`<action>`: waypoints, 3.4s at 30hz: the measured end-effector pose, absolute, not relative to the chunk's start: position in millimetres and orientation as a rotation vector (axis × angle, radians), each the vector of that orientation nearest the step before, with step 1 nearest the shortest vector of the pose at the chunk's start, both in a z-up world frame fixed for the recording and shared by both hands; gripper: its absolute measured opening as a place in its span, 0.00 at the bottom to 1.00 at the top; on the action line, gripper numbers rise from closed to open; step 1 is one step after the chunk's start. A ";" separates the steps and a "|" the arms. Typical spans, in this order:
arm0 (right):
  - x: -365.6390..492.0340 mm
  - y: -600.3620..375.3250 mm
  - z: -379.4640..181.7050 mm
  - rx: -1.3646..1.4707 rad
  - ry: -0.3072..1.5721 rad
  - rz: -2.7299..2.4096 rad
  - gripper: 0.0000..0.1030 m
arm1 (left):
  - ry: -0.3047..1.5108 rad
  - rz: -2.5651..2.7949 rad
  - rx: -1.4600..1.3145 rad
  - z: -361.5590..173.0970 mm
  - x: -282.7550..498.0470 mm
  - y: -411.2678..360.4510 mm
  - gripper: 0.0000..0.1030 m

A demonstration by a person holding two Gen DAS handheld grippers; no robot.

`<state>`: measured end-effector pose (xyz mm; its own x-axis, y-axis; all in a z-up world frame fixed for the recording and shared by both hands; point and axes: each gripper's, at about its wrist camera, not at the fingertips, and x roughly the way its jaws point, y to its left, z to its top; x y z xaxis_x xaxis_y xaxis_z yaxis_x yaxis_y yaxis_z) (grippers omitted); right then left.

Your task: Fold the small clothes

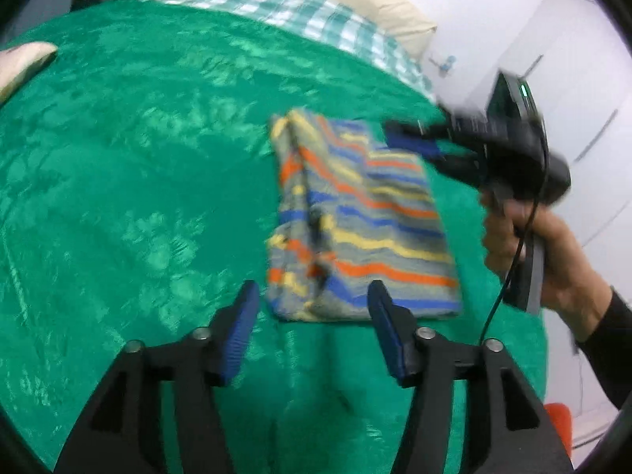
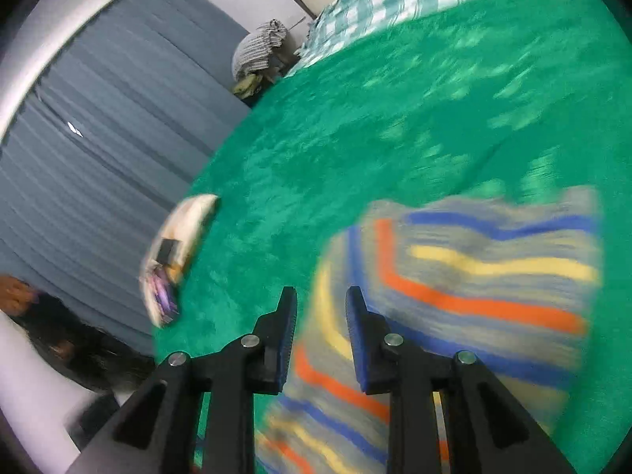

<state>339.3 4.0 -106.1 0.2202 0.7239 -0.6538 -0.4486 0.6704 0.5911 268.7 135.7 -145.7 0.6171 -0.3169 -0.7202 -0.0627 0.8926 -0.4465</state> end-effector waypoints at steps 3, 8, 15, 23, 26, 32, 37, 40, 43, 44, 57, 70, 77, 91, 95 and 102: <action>305.5 -20.4 -90.7 0.075 1.037 0.789 0.25 | 0.910 -0.193 -0.410 -143.1 290.1 121.0 0.57; 240.3 -48.5 -112.8 -0.066 1.060 0.799 0.25 | 1.080 -0.126 -0.421 -177.5 311.0 113.7 0.03; 218.2 -49.1 -135.1 -0.102 1.068 0.760 0.26 | 1.080 -0.146 -0.395 -161.5 303.9 126.7 0.13; 307.2 -69.3 -106.0 0.007 0.979 0.659 0.26 | 1.040 -0.081 -0.333 -165.9 379.3 128.4 0.39; 338.2 -58.8 -142.0 0.035 1.093 0.613 0.26 | 1.119 -0.013 -0.353 -195.5 394.3 144.0 0.19; 313.6 -47.3 -122.0 -0.103 1.016 0.571 0.26 | 1.043 -0.055 -0.360 -161.1 359.7 155.9 0.44; 250.5 -57.3 -91.9 -0.083 0.966 0.622 0.32 | 0.994 -0.138 -0.346 -143.7 299.6 140.0 0.78; 210.5 -50.1 -117.9 -0.083 1.005 0.619 0.42 | 1.091 -0.072 -0.239 -173.6 293.3 126.6 0.73; 188.6 -49.7 -153.0 -0.085 1.084 0.548 0.43 | 1.122 -0.029 -0.197 -185.6 280.1 128.8 0.71; 181.6 -49.9 -147.4 -0.079 1.066 0.533 0.42 | 1.113 0.005 -0.190 -177.2 269.9 130.6 0.75; 71.8 -93.2 -118.1 -0.006 0.985 0.336 0.87 | 1.038 0.057 -0.126 -167.9 158.4 103.3 0.92; 57.9 -92.9 -171.5 -0.135 1.078 0.241 1.00 | 1.095 0.071 -0.034 -204.3 140.4 77.7 1.00; 62.4 -90.3 -171.7 -0.151 1.081 0.236 1.00 | 1.114 0.063 -0.011 -207.4 144.5 73.7 0.99; 57.7 -86.9 -175.2 -0.171 1.091 0.224 1.00 | 1.134 0.055 0.014 -208.8 148.8 73.4 0.99; 55.7 -84.6 -176.3 -0.184 1.080 0.213 1.00 | 1.136 0.053 0.026 -209.0 148.7 71.0 0.99; 53.4 -84.7 -176.8 -0.183 1.070 0.209 1.00 | 1.137 0.056 0.033 -209.7 147.1 67.8 0.99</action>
<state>53.4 -84.7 -176.8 0.4638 0.0808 -0.8822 -0.2572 0.9652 -0.0468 147.1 67.8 -209.7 0.4189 0.0618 -0.9059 -0.0278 0.9981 0.0553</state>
